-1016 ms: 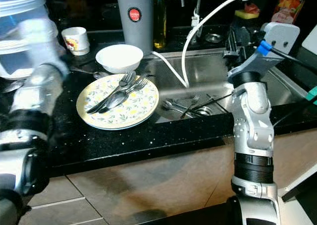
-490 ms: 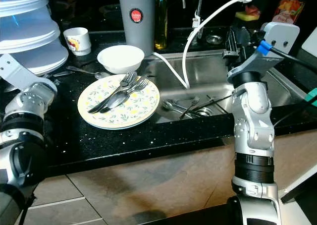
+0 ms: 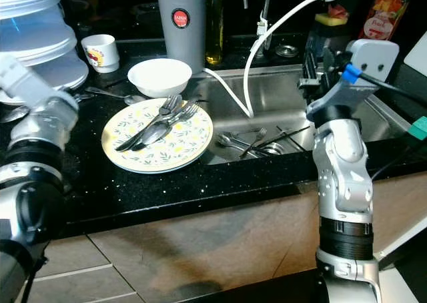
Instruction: Kitchen organization
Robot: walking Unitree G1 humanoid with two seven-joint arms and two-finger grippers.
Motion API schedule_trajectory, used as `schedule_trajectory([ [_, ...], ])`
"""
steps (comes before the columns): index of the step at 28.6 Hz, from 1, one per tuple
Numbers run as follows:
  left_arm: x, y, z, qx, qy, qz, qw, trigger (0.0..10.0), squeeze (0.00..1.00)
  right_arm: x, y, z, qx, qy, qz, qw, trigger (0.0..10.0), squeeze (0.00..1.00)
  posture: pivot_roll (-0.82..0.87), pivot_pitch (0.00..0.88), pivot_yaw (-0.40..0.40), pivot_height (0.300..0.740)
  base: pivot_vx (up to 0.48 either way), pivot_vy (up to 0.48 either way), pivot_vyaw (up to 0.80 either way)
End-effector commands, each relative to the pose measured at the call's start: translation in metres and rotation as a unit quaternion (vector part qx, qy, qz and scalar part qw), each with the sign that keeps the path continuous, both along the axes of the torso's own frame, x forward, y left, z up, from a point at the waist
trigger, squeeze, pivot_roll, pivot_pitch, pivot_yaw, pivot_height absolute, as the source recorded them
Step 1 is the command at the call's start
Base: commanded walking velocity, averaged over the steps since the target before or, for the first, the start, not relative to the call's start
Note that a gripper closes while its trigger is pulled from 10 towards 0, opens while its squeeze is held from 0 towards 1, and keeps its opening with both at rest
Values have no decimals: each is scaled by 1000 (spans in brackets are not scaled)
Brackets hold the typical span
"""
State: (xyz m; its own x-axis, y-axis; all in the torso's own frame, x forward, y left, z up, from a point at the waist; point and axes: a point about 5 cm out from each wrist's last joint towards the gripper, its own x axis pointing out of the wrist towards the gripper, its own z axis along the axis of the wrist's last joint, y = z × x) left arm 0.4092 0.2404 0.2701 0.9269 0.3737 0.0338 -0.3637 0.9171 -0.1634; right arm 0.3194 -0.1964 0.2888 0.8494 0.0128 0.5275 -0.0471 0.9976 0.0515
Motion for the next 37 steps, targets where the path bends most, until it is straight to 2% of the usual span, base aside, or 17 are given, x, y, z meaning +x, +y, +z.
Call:
schedule_trajectory([
  [1, 2, -12, 15, 64, -21, -40, 997, 10000, 0, -2, -3, 2, 1, -1, -8, 1000, 10000, 0, -34, 61, -9, 740, 0, 0, 0],
  [4, -2, -43, 38, 236, -61, -204, 948, 10000, 0, -2, -7, 2, 1, 0, -14, 1000, 10000, 0, -15, 48, -9, 740, 0, 0, 0],
  [5, -2, -43, 38, 236, -61, -204, 948, 10000, 0, -2, -7, 2, 1, 0, -14, 1000, 10000, 0, -15, 48, -9, 740, 0, 0, 0],
  [7, -17, -49, 47, 352, -85, -320, 875, 10000, 0, 0, -6, 1, 1, 1, -11, 1000, 10000, 0, -1, 30, -11, 740, 0, 0, 0],
  [8, -17, -49, 47, 352, -85, -320, 875, 10000, 0, 0, -6, 1, 1, 1, -11, 1000, 10000, 0, -1, 30, -11, 740, 0, 0, 0],
  [10, -30, -44, 43, 475, -60, -378, 793, 10000, 0, 1, -4, 2, 1, -2, -7, 1000, 10000, 0, 1, 17, -10, 740, 0, 0, 0],
  [11, -30, -44, 43, 475, -60, -378, 793, 10000, 0, 1, -4, 2, 1, -2, -7, 1000, 10000, 0, 1, 17, -10, 740, 0, 0, 0],
  [13, -33, -33, 37, 546, -16, -391, 741, 10000, 0, 2, -3, 4, 0, -5, -6, 1000, 10000, 0, 2, 10, -9, 740, 0, 0, 0],
  [16, -42, -7, 31, 649, 79, -393, 647, 10000, 0, 2, -6, 7, -1, -11, -11, 1000, 10000, 0, 1, 1, 3, 740, 0, 0, 0],
  [21, -58, 1, 15, 689, 136, -435, 563, 10000, 0, 1, -8, 6, 2, -13, -18, 1000, 10000, 0, 4, 0, 13, 740, 0, 0, 0],
  [24, -62, -1, 10, 688, 138, -451, 552, 10000, 0, 1, -8, 6, 3, -13, -19, 1000, 10000, 0, 4, 0, 13, 740, 0, 0, 0],
  [29, -78, -26, 1, 682, 103, -544, 478, 10000, 0, 7, -4, 11, 1, -20, -7, 1000, 10000, 0, 24, 0, -10, 740, 0, 0, 0],
  [32, -82, -32, 4, 683, 97, -559, 460, 10000, 0, 9, -2, 12, 1, -23, -4, 1000, 10000, 0, 34, 0, -7, 740, 0, 0, 0],
  [33, -84, -38, 3, 667, 84, -574, 467, 10000, 0, 10, -1, 12, 4, -23, -1, 1000, 10000, 0, 34, 0, -7, 740, 0, 0, 0],
  [35, -82, -51, 1, 629, 65, -587, 505, 10000, 0, 11, 4, 9, 9, -21, 3, 1000, 10000, 0, 42, 0, 4, 740, 0, 0, 0],
  [36, -82, -51, 1, 629, 65, -587, 505, 10000, 0, 11, 4, 9, 9, -21, 3, 1000, 10000, 0, 42, 0, 4, 740, 0, 0, 0],
  [37, -78, -56, -2, 614, 61, -584, 528, 10000, 0, 11, 7, 6, 13, -19, 6, 1000, 10000, 0, 35, 0, 10, 740, 0, 0, 0],
])
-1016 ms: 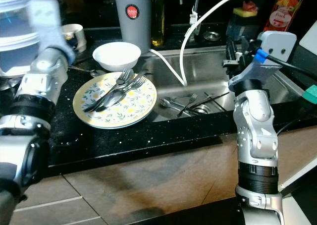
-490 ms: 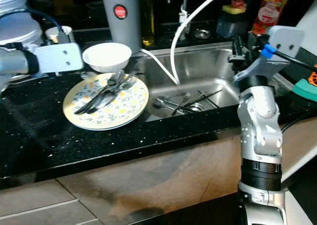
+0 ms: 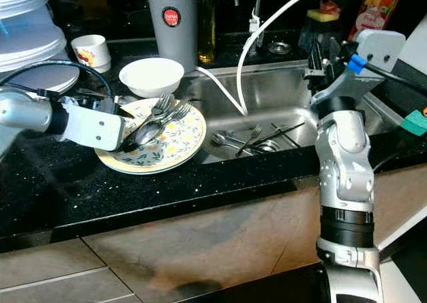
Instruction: Kitchen organization
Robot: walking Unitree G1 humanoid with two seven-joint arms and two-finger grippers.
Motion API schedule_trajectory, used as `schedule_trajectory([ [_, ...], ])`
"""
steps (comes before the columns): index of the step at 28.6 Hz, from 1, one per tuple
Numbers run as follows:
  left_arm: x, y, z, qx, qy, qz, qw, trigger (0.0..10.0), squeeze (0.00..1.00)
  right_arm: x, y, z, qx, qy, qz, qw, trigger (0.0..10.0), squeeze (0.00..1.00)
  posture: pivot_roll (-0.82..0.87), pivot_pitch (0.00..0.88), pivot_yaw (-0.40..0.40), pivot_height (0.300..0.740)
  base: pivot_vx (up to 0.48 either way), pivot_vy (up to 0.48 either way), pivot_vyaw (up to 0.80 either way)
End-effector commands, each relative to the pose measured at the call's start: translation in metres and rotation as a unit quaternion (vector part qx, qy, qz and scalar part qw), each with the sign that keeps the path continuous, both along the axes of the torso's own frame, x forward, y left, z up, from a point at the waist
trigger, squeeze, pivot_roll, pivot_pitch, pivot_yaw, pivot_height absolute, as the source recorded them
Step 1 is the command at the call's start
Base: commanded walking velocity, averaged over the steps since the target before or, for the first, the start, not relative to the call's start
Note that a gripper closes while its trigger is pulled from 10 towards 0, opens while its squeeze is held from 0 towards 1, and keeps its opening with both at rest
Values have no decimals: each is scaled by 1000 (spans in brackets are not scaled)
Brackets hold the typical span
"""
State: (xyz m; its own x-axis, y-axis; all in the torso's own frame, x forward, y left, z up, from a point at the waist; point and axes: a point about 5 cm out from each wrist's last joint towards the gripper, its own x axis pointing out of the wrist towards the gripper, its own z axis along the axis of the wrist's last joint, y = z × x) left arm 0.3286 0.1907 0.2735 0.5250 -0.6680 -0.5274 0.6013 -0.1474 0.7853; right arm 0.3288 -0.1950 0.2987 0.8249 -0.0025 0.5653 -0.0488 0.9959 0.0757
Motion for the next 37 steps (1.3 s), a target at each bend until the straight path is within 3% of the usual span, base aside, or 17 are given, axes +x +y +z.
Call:
schedule_trajectory([
  [1, 3, -6, -6, -32, 16, 10, 999, 10000, 0, 1, 5, -4, -1, 3, 6, 1000, 10000, 0, 35, 0, 10, 740, 0, 0, 0],
  [2, 14, -9, -15, -64, 16, 57, 996, 10000, 0, 0, 14, -10, -8, 10, 15, 1000, 10000, 0, 27, 0, 13, 740, 0, 0, 0],
  [3, 27, -14, -25, -124, 25, 111, 986, 10000, 0, -1, 23, -20, -14, 24, 28, 999, 10000, 0, 24, 0, 14, 740, 0, 0, 0],
  [4, 27, -14, -25, -124, 25, 111, 986, 10000, 0, -1, 23, -20, -14, 24, 28, 999, 10000, 0, 24, 0, 14, 740, 0, 0, 0],
  [6, 41, -26, -38, -211, 50, 176, 960, 10000, 0, -3, 32, -35, -21, 45, 41, 998, 10000, 0, 14, 0, 10, 740, 0, 0, 0],
  [7, 43, -39, -42, -273, 78, 191, 940, 10000, 0, -4, 31, -45, -20, 62, 38, 997, 10000, 0, 8, 0, 9, 740, 0, 0, 0],
  [8, 44, -48, -44, -310, 98, 197, 925, 10000, 0, -4, 30, -51, -19, 72, 35, 997, 10000, 0, 8, 0, 9, 740, 0, 0, 0],
  [9, 44, -48, -44, -310, 98, 197, 925, 10000, 0, -4, 30, -51, -19, 72, 35, 997, 10000, 0, 8, 0, 9, 740, 0, 0, 0],
  [10, 42, -58, -44, -336, 115, 186, 916, 10000, 0, -6, 28, -58, -17, 84, 32, 996, 10000, 0, 3, 0, 12, 740, 0, 0, 0],
  [14, 37, -88, -34, -451, 175, 183, 856, 10000, 0, -16, 29, -85, -24, 121, 23, 992, 10000, 0, -9, 0, 24, 740, 0, 0, 0],
  [15, 35, -89, -32, -455, 181, 187, 851, 10000, 0, -18, 30, -90, -29, 127, 19, 991, 10000, 0, -17, 0, 25, 740, 0, 0, 0],
  [20, 34, -79, -26, -445, 184, 200, 853, 10000, 0, -23, 27, -96, -30, 136, 5, 990, 10000, 0, -18, 0, 38, 740, 0, 0, 0],
  [24, 39, -32, -11, -409, 185, 244, 860, 10000, 0, -25, 13, -96, -32, 136, -22, 990, 10000, 0, -1, 0, 50, 740, 0, 0, 0],
  [28, 38, -11, -12, -373, 229, 265, 859, 10000, 0, -23, 4, -91, -31, 125, -41, 991, 10000, 0, 6, 0, 57, 740, 0, 0, 0],
  [31, 37, -3, -12, -365, 251, 265, 856, 10000, 0, -23, 0, -89, -30, 122, -47, 991, 10000, 0, 6, 0, 57, 740, 0, 0, 0],
  [34, 41, 0, -18, -384, 309, 271, 827, 10000, 0, -21, -4, -85, -28, 116, -54, 991, 10000, 0, 19, 0, 57, 740, 0, 0, 0],
  [37, 48, -12, -31, -394, 348, 277, 804, 10000, 0, -19, -4, -80, -31, 108, -56, 992, 10000, 0, 5, 0, 56, 740, 0, 0, 0],
])
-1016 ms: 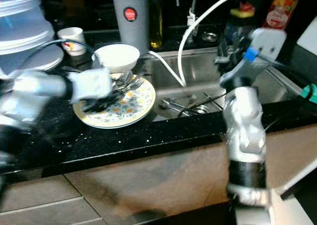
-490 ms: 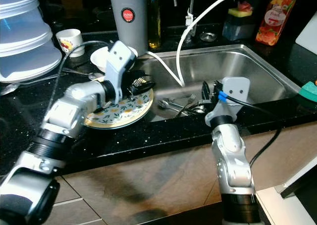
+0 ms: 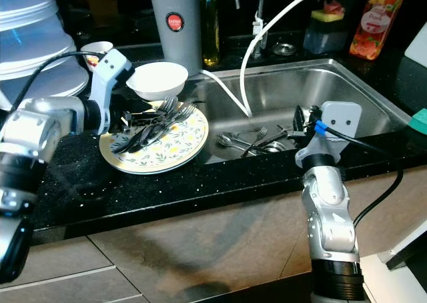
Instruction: Kitchen organization
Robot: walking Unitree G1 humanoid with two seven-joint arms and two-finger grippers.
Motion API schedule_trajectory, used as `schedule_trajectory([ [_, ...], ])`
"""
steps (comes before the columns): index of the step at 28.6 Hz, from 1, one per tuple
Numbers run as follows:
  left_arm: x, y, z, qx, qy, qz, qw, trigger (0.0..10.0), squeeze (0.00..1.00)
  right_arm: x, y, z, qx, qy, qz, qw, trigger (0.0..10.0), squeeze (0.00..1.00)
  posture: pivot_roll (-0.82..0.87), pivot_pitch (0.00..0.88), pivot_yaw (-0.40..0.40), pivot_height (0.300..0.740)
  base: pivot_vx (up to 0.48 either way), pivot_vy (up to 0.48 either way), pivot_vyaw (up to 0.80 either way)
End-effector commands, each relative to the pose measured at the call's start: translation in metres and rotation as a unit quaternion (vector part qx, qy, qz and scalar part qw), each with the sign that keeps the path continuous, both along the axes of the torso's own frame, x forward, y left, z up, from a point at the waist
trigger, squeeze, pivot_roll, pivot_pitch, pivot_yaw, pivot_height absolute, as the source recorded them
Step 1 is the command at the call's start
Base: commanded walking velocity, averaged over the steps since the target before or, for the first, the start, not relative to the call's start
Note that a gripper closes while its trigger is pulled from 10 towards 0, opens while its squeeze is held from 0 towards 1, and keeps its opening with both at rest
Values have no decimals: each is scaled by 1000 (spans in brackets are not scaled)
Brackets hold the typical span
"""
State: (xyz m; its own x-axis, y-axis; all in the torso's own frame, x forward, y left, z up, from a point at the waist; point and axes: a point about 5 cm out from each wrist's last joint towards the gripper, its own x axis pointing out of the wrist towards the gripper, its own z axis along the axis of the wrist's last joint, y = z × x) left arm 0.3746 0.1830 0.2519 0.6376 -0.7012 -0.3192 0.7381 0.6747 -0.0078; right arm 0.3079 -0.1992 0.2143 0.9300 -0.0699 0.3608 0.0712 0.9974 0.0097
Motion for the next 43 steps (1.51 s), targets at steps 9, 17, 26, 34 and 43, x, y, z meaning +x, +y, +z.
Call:
schedule_trajectory([
  [9, 3, 10, -63, 139, 81, 47, 986, 10000, 0, -1, -10, 11, -5, -18, -14, 1000, 10000, 0, -14, 0, 59, 740, 0, 0, 0],
  [17, 3, 9, -80, 157, 81, 71, 982, 0, 0, 4, -6, 14, -6, -21, -4, 1000, 10000, 0, -3, 0, 42, 740, 0, 0, 0],
  [26, 11, -12, -49, 70, 30, 63, 995, 0, 0, 7, -7, 20, -9, -28, -2, 1000, 10000, 0, -10, 0, 34, 740, 0, 0, 0],
  [34, 15, -26, 32, -32, -101, 62, 992, 0, 0, 8, -11, 22, -10, -31, -6, 999, 10000, 0, -9, 0, 28, 740, 0, 0, 0],
  [43, 2, -48, 92, -124, -206, 31, 970, 0, 0, 11, -9, 27, -12, -39, -3, 999, 10000, 0, -12, 0, 29, 740, 0, 0, 0],
])
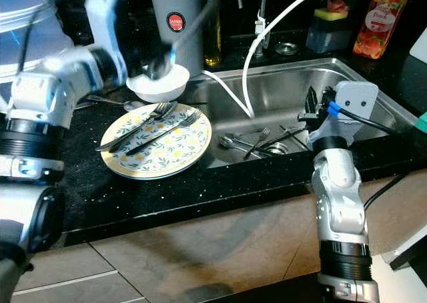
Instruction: Kitchen organization
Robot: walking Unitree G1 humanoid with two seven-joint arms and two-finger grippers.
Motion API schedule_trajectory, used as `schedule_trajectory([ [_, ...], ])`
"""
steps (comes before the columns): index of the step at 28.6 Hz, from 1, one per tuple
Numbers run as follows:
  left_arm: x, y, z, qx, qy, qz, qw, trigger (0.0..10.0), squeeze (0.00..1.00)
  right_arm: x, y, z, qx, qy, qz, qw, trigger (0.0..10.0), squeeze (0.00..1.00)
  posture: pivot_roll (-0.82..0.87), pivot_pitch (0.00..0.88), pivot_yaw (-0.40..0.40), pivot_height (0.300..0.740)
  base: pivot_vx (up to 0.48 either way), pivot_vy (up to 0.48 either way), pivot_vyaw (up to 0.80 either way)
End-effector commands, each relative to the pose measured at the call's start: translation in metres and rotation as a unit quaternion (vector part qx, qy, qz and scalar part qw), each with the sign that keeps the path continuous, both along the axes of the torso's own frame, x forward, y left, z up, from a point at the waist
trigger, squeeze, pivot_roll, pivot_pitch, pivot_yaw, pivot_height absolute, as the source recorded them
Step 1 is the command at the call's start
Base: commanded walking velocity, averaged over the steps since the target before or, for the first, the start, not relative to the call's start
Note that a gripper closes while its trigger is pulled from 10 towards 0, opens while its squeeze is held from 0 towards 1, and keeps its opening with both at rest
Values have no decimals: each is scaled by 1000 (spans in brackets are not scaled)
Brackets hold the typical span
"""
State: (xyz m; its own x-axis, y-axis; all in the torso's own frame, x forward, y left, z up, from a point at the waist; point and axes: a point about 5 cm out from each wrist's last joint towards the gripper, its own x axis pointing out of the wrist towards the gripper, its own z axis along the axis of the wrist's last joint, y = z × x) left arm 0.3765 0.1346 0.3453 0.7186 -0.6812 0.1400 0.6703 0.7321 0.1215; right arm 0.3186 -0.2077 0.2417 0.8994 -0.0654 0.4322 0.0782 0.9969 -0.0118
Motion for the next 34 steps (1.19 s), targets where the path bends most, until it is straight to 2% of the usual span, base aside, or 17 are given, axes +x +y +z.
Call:
schedule_trajectory([
  [1, 0, -7, -3, -9, 1, -10, 1000, 0, 0, 1, -1, 0, 1, -1, 0, 1000, 10000, 0, -14, 0, 29, 740, 0, 0, 0],
  [4, 0, -16, -6, -10, 6, -18, 1000, 0, 0, 1, -2, 0, 1, -1, -1, 1000, 10000, 0, -14, 0, 29, 740, 0, 0, 0],
  [5, 2, -28, -13, -1, 7, -27, 1000, 10000, 0, 1, -3, 0, 0, -2, -3, 1000, 10000, 0, -20, 0, 33, 740, 0, 0, 0],
  [6, 2, -28, -13, -1, 7, -27, 1000, 10000, 0, 1, -3, 0, 0, -2, -3, 1000, 10000, 0, -20, 0, 33, 740, 0, 0, 0],
  [8, 12, -66, -36, -15, 53, -31, 998, 10000, 0, 0, -6, 2, -2, -7, -10, 1000, 10000, 0, -41, 0, 43, 740, 0, 0, 0],
  [9, 12, -66, -36, -15, 53, -31, 998, 10000, 0, 0, -6, 2, -2, -7, -10, 1000, 10000, 0, -41, 0, 43, 740, 0, 0, 0],
  [12, 12, -129, -78, -59, 158, -60, 984, 10000, 0, -2, -9, 5, -2, -13, -19, 1000, 10000, 0, -60, 0, 54, 740, 0, 0, 0],
  [13, 12, -129, -78, -59, 158, -60, 984, 10000, 0, -2, -9, 5, -2, -13, -19, 1000, 10000, 0, -60, 0, 54, 740, 0, 0, 0],
  [15, 8, -150, -106, -30, 202, -35, 978, 10000, 0, -2, -9, 4, -1, -14, -22, 1000, 10000, 0, -84, 0, 69, 740, 0, 0, 0],
  [20, 2, -158, -128, 7, 206, -18, 978, 10000, 0, -5, -8, 4, 1, -17, -26, 1000, 10000, 0, -104, 0, 77, 740, 0, 0, 0],
  [21, 4, -155, -124, -6, 198, -17, 980, 10000, 1000, -7, -9, 4, 1, -16, -28, 999, 10000, 0, -100, 0, 75, 740, 0, 0, 0],
  [23, 6, -150, -119, -21, 190, -14, 982, 10000, 1000, -7, -10, 3, 1, -15, -29, 999, 10000, 0, -100, 0, 75, 740, 0, 0, 0],
  [26, 17, -129, -92, -62, 135, 3, 989, 10000, 1000, -6, -11, 2, 2, -14, -30, 999, 10000, 0, -100, 0, 75, 740, 0, 0, 0],
  [27, 21, -116, -78, -71, 105, 9, 992, 10000, 0, -5, -10, 3, 4, -15, -27, 1000, 10000, 0, -66, 0, 63, 740, 0, 0, 0],
  [32, 18, -69, -51, -15, 21, 3, 1000, 10000, 0, -3, -3, 3, 7, -17, -16, 1000, 10000, 0, -45, 0, 59, 740, 0, 0, 0],
  [33, 12, -38, -49, 25, 2, 7, 1000, 10000, 0, -2, -1, 3, 8, -16, -12, 1000, 10000, 0, -25, 0, 60, 740, 0, 0, 0],
  [34, 9, -26, -49, 44, -5, 12, 999, 10000, 0, -1, -1, 3, 8, -16, -11, 1000, 10000, 0, -25, 0, 60, 740, 0, 0, 0],
])
